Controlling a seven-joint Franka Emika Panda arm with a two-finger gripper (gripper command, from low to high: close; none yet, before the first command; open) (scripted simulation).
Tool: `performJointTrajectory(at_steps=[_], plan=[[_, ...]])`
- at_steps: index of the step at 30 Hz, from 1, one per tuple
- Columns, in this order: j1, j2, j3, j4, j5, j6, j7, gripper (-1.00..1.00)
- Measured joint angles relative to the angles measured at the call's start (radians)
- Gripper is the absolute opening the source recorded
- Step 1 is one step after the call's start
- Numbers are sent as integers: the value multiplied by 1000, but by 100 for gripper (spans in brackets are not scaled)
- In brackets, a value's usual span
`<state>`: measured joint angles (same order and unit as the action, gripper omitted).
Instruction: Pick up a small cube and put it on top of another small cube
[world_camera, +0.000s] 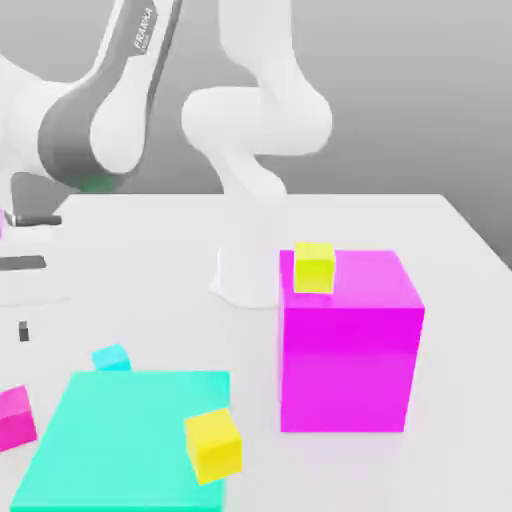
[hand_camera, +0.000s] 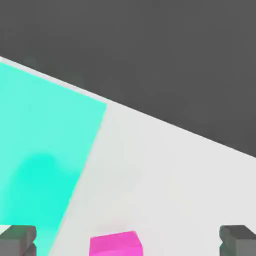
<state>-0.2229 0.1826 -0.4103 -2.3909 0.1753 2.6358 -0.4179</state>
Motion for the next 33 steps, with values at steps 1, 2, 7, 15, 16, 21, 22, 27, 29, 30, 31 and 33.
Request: performJointTrajectory(at_steps=[1,2,7,15,16,21,22,27,29,30,31,33], plan=[[-29,39,9,-3,24,11,-58,0],[-60,77,20,-5,45,22,-114,0],[-168,259,127,24,164,140,-246,0],[-182,283,143,29,178,155,-258,-100],[-170,259,128,24,162,137,-246,-100],[-95,86,64,-18,31,16,-121,-100],[-70,47,65,-28,4,-9,-75,-100],[48,-145,116,-79,-109,-135,149,-100],[103,-221,141,-98,-139,-188,229,-100],[114,-258,155,-108,-151,-214,267,-100],[123,-295,172,-117,-160,-240,304,-100],[142,-368,211,-137,-172,-293,372,-100]])
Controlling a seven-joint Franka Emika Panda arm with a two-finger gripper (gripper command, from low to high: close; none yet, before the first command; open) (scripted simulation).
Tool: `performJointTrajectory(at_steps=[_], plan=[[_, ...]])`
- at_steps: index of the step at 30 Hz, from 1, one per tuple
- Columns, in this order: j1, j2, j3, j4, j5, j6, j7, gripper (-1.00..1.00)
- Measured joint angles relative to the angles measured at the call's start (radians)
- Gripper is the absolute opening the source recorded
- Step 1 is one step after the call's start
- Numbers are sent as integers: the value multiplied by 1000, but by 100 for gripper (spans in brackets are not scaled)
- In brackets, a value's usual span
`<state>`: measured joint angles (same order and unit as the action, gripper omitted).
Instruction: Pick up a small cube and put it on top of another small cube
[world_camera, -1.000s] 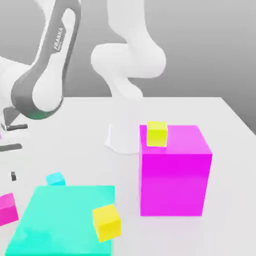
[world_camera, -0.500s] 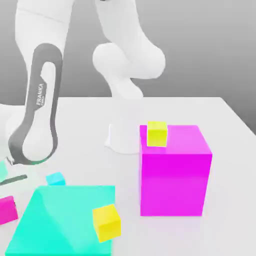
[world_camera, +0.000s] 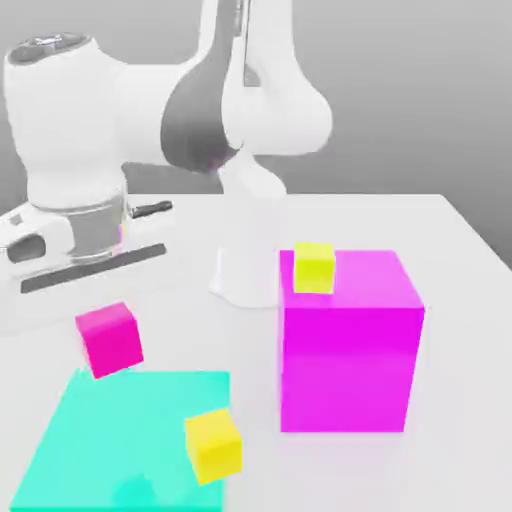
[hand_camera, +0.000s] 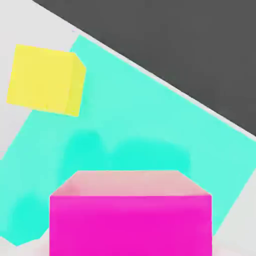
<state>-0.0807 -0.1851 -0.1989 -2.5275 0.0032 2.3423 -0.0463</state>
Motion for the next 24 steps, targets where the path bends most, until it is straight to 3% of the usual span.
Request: performJointTrajectory(at_steps=[14,18,19,24], plan=[[163,-507,292,-134,73,-373,344,-100],[174,-496,321,-229,91,-266,359,-100],[175,-484,325,-255,95,-228,359,100],[175,-484,325,-255,95,-228,359,100]])
